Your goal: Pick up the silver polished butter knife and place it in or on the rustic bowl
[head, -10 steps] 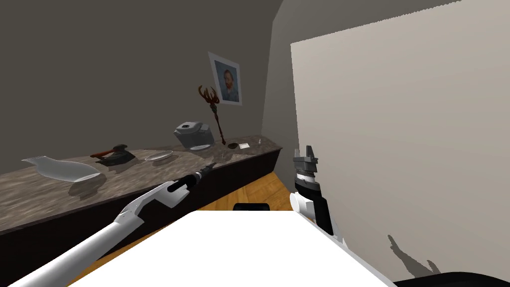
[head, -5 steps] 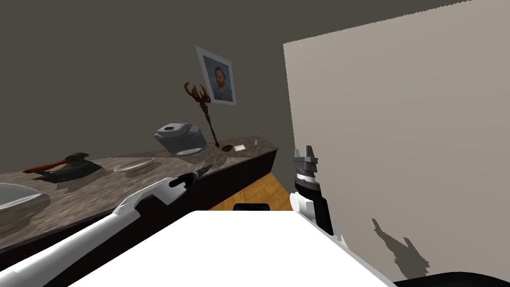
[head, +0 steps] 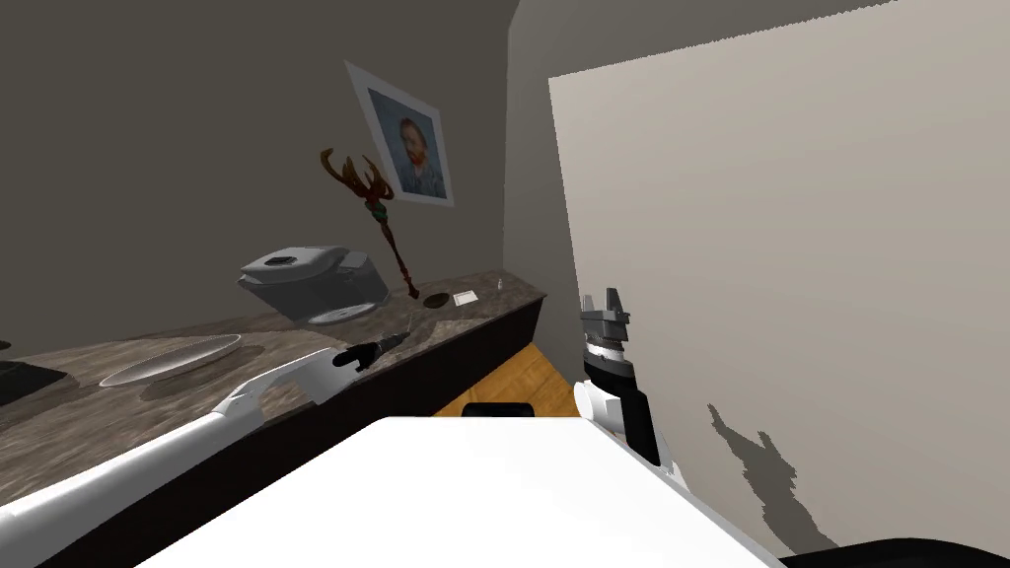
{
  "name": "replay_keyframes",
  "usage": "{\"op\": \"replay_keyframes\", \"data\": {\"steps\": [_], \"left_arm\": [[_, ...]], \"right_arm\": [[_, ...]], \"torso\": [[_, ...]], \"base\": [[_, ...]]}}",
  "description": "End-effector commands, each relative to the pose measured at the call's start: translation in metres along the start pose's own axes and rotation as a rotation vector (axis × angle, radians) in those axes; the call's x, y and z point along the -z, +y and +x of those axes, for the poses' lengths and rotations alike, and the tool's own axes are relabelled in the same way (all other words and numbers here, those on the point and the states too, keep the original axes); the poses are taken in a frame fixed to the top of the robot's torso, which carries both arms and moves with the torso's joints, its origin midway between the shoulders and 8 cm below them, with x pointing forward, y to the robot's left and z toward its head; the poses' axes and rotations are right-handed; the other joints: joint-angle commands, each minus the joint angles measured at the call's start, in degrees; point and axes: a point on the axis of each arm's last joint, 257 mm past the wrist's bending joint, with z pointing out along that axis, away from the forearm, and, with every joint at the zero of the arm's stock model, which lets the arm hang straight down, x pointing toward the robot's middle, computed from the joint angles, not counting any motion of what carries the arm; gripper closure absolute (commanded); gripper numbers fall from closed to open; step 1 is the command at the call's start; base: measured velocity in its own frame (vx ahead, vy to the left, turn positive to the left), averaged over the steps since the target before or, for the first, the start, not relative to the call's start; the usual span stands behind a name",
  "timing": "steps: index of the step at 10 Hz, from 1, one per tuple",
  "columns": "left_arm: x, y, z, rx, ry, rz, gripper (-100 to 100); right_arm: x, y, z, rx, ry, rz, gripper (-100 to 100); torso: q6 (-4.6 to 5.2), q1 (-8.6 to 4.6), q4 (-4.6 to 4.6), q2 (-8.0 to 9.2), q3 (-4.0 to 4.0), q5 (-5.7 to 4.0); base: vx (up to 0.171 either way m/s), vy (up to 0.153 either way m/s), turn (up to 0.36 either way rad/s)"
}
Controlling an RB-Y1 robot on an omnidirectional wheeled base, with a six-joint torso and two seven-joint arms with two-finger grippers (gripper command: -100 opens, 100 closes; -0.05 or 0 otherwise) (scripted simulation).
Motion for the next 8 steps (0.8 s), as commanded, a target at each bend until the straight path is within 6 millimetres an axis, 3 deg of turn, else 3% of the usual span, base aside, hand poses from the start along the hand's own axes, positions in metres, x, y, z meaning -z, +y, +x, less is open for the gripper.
{"op": "replay_keyframes", "data": {"steps": [1, 6, 7, 8], "left_arm": [[0.000, 0.022, -0.002, -0.046, 0.011, -0.067, -100], [0.002, 0.078, 0.004, -0.149, 0.058, -0.226, -100], [-0.001, 0.071, 0.003, -0.137, 0.051, -0.208, -100], [-0.001, 0.072, 0.003, -0.140, 0.052, -0.212, 0]], "right_arm": [[0.000, 0.000, 0.000, 0.000, 0.000, 0.000, 0], [0.000, 0.000, 0.000, 0.000, 0.000, 0.000, 0], [0.000, 0.000, 0.000, 0.000, 0.000, 0.000, 0], [0.000, 0.000, 0.000, 0.000, 0.000, 0.000, 0]], "torso": [[0.00, 0.00, 0.00, 0.00, 0.00, 0.00], [-0.02, 0.03, -0.03, -0.12, -0.07, 0.02], [-0.04, 0.04, -0.03, -0.08, -0.06, 0.02], [-0.07, -0.03, 0.03, 0.22, 0.11, 0.01]], "base": [[0.172, 0.034, -0.154], [0.172, 0.042, -0.138], [0.065, 0.023, -0.021], [0.014, 0.004, 0.002]]}}
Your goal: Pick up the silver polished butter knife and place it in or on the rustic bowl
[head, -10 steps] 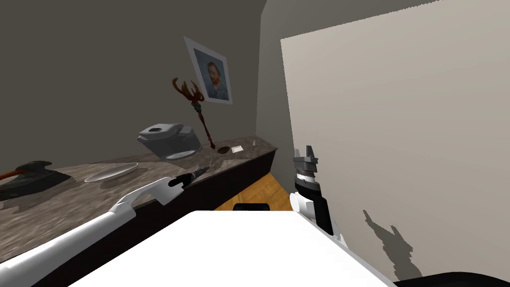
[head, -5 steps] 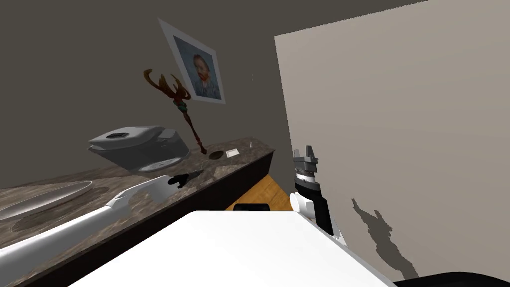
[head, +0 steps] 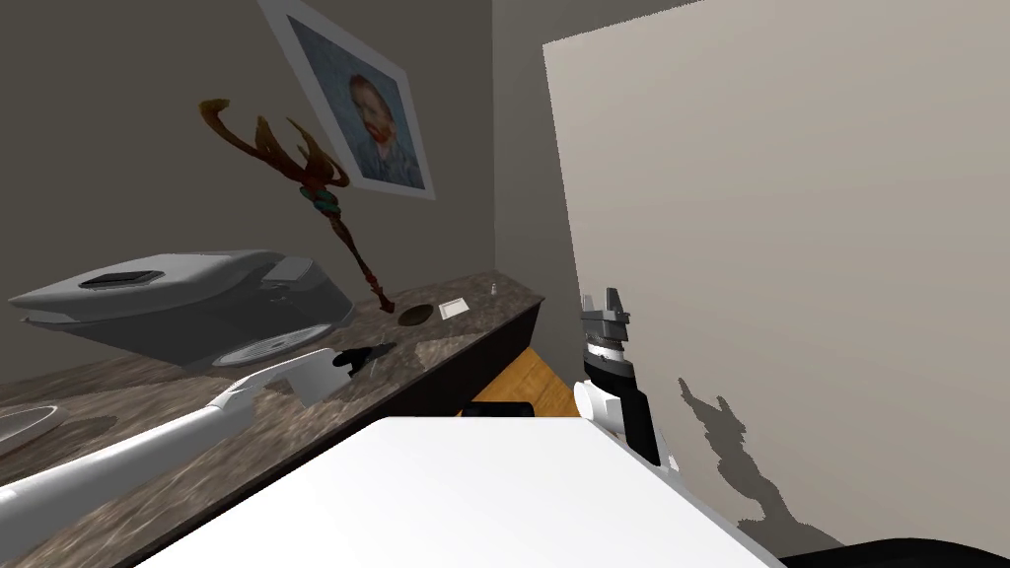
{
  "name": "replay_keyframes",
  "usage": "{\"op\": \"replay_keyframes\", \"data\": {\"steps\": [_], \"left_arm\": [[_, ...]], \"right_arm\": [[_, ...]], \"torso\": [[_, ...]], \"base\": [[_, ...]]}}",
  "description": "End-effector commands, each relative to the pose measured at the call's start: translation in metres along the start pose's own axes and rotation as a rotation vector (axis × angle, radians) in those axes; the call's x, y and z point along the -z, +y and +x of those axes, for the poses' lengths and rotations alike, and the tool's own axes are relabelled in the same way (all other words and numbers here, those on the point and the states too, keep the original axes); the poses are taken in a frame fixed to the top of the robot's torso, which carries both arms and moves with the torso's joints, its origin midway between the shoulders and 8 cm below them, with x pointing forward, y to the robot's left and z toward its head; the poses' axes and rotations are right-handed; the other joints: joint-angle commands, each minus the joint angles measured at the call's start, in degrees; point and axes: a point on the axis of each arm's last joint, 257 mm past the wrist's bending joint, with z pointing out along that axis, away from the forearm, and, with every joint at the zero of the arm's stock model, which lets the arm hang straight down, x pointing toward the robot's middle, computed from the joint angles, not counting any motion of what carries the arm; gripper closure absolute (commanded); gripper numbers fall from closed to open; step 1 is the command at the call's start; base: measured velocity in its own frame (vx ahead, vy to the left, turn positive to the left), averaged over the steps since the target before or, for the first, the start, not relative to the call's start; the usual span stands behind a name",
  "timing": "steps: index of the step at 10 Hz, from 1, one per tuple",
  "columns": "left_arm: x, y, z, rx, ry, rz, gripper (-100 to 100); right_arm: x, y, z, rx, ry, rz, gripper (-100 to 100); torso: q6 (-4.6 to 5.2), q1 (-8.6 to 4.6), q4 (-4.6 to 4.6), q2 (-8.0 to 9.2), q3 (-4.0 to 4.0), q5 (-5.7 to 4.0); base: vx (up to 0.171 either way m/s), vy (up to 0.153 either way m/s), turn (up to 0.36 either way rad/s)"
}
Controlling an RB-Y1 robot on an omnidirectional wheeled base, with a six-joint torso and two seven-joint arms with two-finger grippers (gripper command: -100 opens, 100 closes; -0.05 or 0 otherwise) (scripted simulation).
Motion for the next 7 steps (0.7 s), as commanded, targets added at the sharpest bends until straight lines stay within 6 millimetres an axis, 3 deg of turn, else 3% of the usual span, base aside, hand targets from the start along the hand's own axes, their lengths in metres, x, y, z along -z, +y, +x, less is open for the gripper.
{"op": "replay_keyframes", "data": {"steps": [1, 4, 5, 7], "left_arm": [[-0.0058, 0.0047, 0.0048, 0.007, -0.002, -0.005, -100], [-0.0103, 0.0081, 0.0089, 0.012, -0.002, -0.009, -100], [-0.0108, 0.0082, 0.0091, 0.012, -0.003, -0.008, 100], [-0.0108, 0.0111, 0.0090, 0.010, -0.002, -0.015, 100]], "right_arm": [[0.0000, 0.0000, 0.0000, 0.000, 0.000, 0.000, 0], [0.0000, 0.0000, 0.0000, 0.000, 0.000, 0.000, 0], [0.0000, 0.0000, 0.0000, 0.000, 0.000, 0.000, 0], [0.0000, 0.0000, 0.0000, 0.000, 0.000, 0.000, 0]], "torso": [[0.00, 0.00, 0.00, 0.00, 0.00, 0.00], [0.00, 0.11, 0.01, 0.05, 0.03, 0.03], [0.00, 0.01, 0.03, 0.14, 0.08, 0.01], [0.12, -0.03, 0.06, 0.11, 0.08, 0.08]], "base": [[0.026, 0.018, -0.070], [0.022, 0.026, -0.036], [0.000, 0.000, 0.000], [-0.002, 0.001, 0.002]]}}
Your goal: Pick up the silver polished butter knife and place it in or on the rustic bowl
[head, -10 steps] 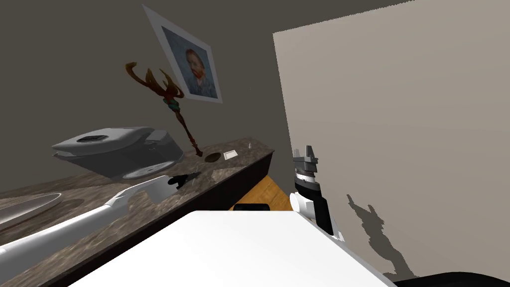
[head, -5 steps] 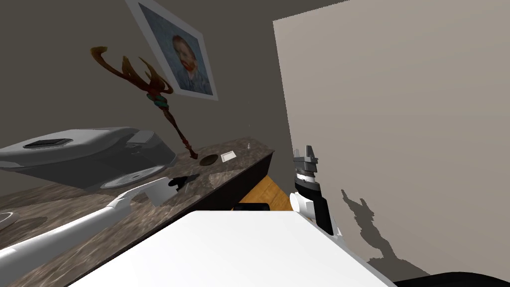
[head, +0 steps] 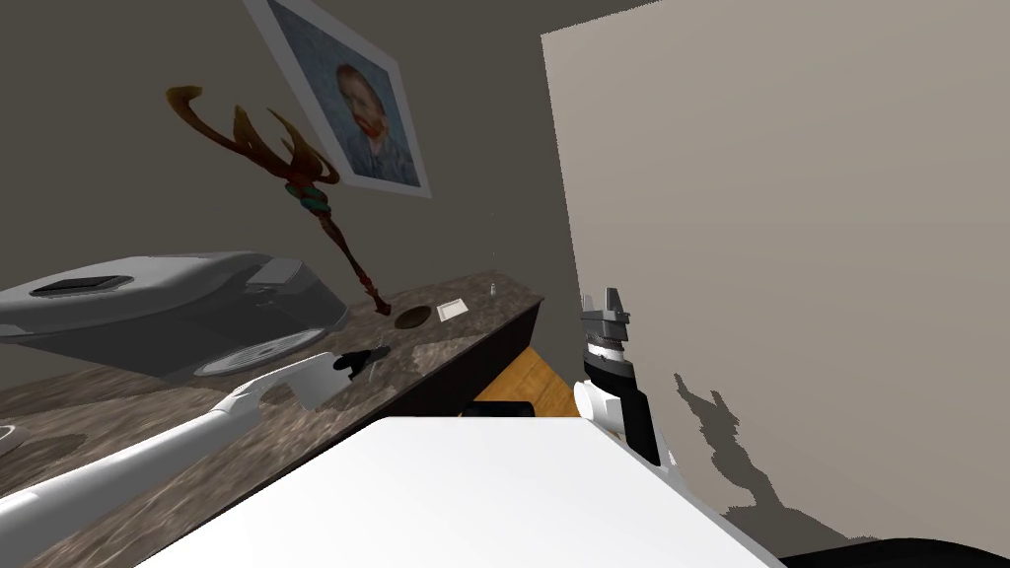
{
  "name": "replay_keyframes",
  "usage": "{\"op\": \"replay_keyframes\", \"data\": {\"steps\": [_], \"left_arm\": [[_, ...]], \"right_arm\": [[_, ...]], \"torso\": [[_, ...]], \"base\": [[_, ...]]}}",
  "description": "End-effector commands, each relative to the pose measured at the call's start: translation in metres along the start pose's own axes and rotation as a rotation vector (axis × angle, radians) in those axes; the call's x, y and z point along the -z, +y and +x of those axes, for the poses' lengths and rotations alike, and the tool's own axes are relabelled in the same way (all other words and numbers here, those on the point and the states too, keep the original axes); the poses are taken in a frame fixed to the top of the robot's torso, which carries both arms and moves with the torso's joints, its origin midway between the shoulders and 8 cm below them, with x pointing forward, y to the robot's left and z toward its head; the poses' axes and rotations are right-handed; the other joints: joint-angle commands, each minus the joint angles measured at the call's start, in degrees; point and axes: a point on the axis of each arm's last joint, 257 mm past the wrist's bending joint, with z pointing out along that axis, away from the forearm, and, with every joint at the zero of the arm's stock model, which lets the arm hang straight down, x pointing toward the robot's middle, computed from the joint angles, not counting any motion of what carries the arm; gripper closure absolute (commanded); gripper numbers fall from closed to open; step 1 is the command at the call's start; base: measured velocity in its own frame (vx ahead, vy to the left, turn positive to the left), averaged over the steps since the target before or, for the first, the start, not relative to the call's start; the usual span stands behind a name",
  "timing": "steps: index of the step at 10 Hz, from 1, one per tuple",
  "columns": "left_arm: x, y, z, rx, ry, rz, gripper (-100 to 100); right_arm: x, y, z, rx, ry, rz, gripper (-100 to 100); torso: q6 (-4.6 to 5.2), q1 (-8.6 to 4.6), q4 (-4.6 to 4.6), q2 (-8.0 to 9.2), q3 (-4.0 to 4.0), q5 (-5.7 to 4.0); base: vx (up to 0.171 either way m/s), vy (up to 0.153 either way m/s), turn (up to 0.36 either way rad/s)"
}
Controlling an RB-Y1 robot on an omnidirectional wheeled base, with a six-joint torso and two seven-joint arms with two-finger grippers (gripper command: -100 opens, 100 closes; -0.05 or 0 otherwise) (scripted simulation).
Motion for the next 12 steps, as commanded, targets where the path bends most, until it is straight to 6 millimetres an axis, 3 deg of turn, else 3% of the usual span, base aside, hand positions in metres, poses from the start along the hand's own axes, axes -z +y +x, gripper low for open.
{"op": "replay_keyframes", "data": {"steps": [1, 2, 3, 4, 6, 7, 8, 12], "left_arm": [[0.000, 0.000, 0.000, 0.000, 0.000, 0.000, 100], [0.000, -0.001, 0.000, 0.001, 0.000, 0.002, 100], [0.000, -0.001, 0.000, 0.002, 0.000, 0.002, 0], [0.005, -0.007, -0.004, 0.003, 0.001, 0.013, 100], [0.007, -0.009, -0.006, 0.001, 0.000, 0.016, 100], [0.007, -0.009, -0.006, 0.001, 0.000, 0.016, 0], [0.012, -0.011, -0.036, -0.020, -0.047, 0.014, 100], [0.030, -0.011, -0.101, -0.073, -0.142, -0.015, 100]], "right_arm": [[0.000, 0.000, 0.000, 0.000, 0.000, 0.000, 0], [0.000, 0.000, 0.000, 0.000, 0.000, 0.000, 0], [0.000, 0.000, 0.000, 0.000, 0.000, 0.000, 0], [0.000, 0.000, 0.000, 0.000, 0.000, 0.000, 0], [0.000, 0.000, 0.000, 0.000, 0.000, 0.000, 0], [0.000, 0.000, 0.000, 0.000, 0.000, 0.000, 0], [0.000, 0.000, 0.000, 0.000, 0.000, 0.000, 0], [0.000, 0.000, 0.000, 0.000, 0.000, 0.000, 0]], "torso": [[0.00, 0.00, 0.00, 0.00, 0.00, 0.00], [-0.01, 0.01, -0.01, 0.01, 0.00, -0.01], [-0.01, 0.02, -0.01, 0.01, 0.00, -0.02], [-0.02, 0.02, -0.02, 0.02, 0.00, -0.02], [-0.05, -0.12, -0.01, 0.11, 0.05, -0.07], [-0.04, -0.08, -0.02, 0.07, 0.02, -0.06], [-0.04, -0.04, -0.03, 0.03, 0.00, -0.05], [0.01, -0.74, 0.05, 0.29, 0.16, -0.29]], "base": [[0.000, 0.000, 0.000], [0.000, 0.000, 0.000], [0.000, 0.000, 0.000], [-0.012, -0.013, 0.056], [-0.017, -0.020, 0.049], [0.000, 0.000, 0.000], [-0.030, -0.056, -0.002], [-0.071, -0.147, -0.028]]}}
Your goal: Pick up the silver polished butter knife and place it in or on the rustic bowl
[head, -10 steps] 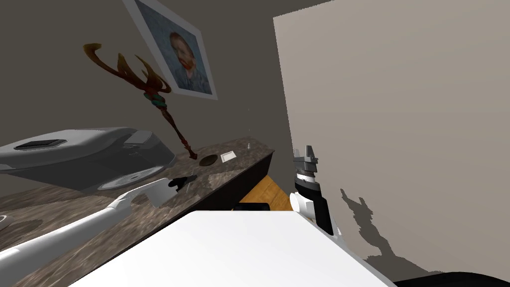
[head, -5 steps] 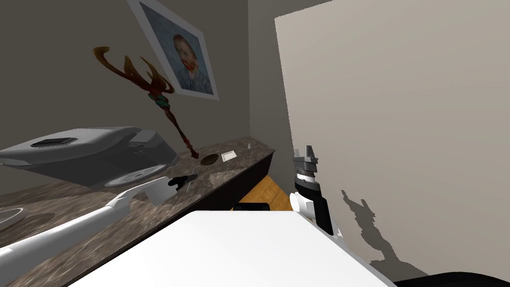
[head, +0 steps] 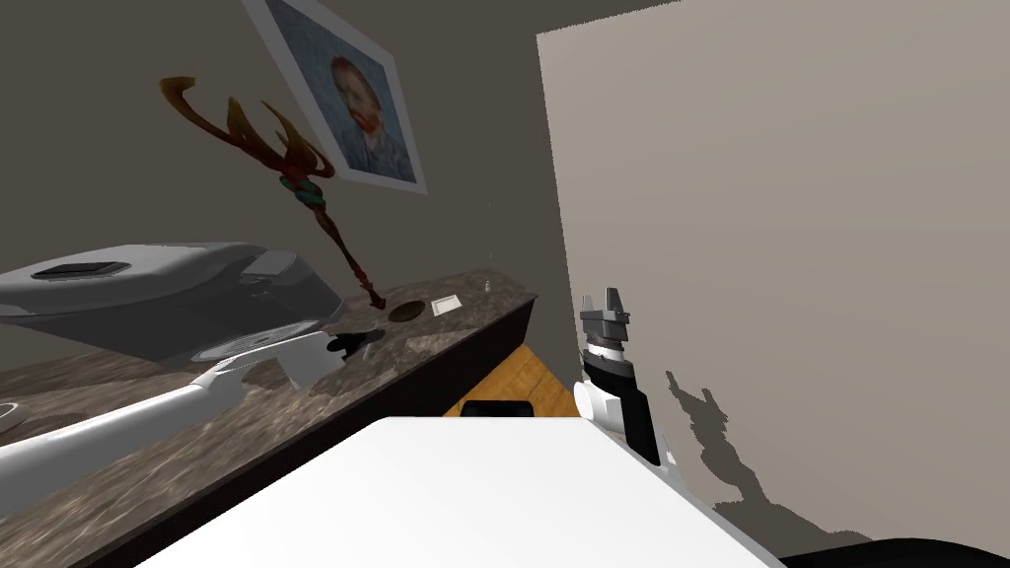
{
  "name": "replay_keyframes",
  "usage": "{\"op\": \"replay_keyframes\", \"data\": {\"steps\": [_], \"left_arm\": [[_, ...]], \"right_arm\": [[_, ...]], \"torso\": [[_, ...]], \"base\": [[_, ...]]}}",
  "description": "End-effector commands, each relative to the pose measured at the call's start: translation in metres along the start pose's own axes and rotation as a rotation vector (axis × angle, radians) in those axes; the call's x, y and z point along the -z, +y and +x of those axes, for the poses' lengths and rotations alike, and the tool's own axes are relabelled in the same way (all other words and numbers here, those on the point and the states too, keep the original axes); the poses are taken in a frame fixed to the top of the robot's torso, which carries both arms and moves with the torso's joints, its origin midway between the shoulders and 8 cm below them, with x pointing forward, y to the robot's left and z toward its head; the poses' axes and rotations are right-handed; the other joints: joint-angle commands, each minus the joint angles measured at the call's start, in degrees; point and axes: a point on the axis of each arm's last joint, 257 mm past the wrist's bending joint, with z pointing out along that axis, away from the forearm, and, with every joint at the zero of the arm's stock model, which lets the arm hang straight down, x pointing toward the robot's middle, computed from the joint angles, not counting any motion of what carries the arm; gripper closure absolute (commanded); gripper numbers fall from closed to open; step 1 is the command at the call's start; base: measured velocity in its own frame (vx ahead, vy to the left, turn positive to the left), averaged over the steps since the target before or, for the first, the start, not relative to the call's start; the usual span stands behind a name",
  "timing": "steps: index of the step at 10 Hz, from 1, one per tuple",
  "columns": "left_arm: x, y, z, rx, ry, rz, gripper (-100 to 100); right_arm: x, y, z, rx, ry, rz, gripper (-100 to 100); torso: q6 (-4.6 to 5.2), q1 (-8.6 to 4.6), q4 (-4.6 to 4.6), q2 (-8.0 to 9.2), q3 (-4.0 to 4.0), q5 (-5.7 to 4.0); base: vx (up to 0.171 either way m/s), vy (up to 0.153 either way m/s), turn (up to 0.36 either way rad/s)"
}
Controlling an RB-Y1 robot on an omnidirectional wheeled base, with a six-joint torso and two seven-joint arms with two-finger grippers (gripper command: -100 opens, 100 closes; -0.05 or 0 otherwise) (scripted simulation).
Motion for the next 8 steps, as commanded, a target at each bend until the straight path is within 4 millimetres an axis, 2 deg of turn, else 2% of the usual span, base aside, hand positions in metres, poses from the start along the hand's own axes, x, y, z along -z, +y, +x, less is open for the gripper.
{"op": "replay_keyframes", "data": {"steps": [1, 4, 6, 8], "left_arm": [[0.002, 0.002, -0.023, -0.018, -0.032, -0.016, 100], [0.013, 0.002, -0.058, -0.032, -0.072, -0.032, 100], [0.020, 0.006, -0.072, -0.010, -0.069, -0.051, 100], [0.022, 0.010, -0.074, 0.010, -0.057, -0.064, 100]], "right_arm": [[0.000, 0.000, 0.000, 0.000, 0.000, 0.000, 0], [0.000, 0.000, 0.000, 0.000, 0.000, 0.000, 0], [0.000, 0.000, 0.000, 0.000, 0.000, 0.000, 0], [0.000, 0.000, 0.000, 0.000, 0.000, 0.000, 0]], "torso": [[0.00, 0.00, 0.00, 0.00, 0.00, 0.00], [0.04, -0.03, -0.04, -0.19, -0.10, -0.04], [0.02, 0.37, -0.06, -0.23, -0.14, 0.03], [-0.02, 0.81, -0.12, -0.37, -0.23, 0.16]], "base": [[-0.095, -0.210, -0.043], [-0.038, -0.146, -0.043], [-0.020, -0.025, -0.135], [0.008, 0.049, -0.104]]}}
